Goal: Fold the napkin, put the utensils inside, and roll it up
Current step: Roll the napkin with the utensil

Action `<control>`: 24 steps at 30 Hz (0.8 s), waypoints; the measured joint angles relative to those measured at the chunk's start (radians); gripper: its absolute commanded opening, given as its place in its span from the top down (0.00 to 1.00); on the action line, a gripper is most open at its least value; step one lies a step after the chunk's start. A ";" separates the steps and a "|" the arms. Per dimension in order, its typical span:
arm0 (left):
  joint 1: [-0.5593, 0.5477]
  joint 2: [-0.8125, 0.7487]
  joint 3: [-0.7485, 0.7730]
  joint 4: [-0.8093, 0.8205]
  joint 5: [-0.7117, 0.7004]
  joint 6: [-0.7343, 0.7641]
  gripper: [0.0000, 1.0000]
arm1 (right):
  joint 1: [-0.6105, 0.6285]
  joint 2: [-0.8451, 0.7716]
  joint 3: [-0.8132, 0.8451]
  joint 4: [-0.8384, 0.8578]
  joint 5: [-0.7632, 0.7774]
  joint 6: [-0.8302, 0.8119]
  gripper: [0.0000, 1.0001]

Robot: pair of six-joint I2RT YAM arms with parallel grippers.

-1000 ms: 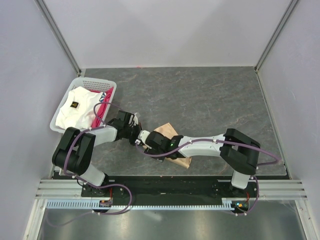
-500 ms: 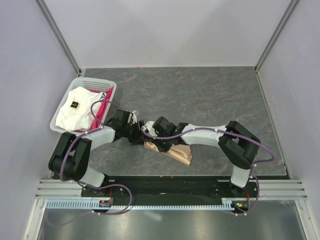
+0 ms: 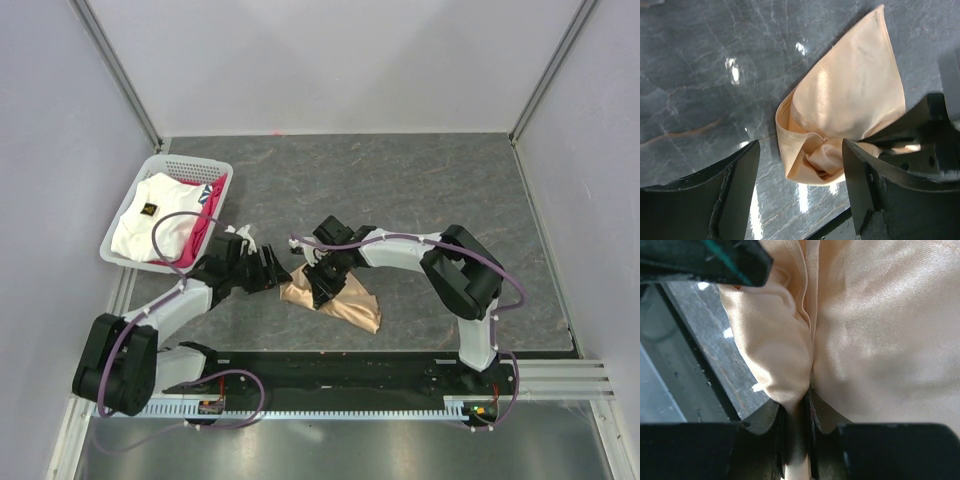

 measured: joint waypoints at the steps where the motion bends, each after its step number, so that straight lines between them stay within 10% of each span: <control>1: 0.000 -0.023 -0.020 0.013 0.001 -0.001 0.25 | -0.006 0.012 0.010 -0.011 -0.022 0.000 0.85; 14: -0.001 -0.081 -0.131 0.258 0.100 -0.002 0.25 | -0.099 0.164 0.123 -0.120 -0.290 0.009 0.83; 24: -0.016 0.065 -0.131 0.356 0.156 -0.001 0.45 | -0.115 0.235 0.191 -0.200 -0.362 -0.008 0.83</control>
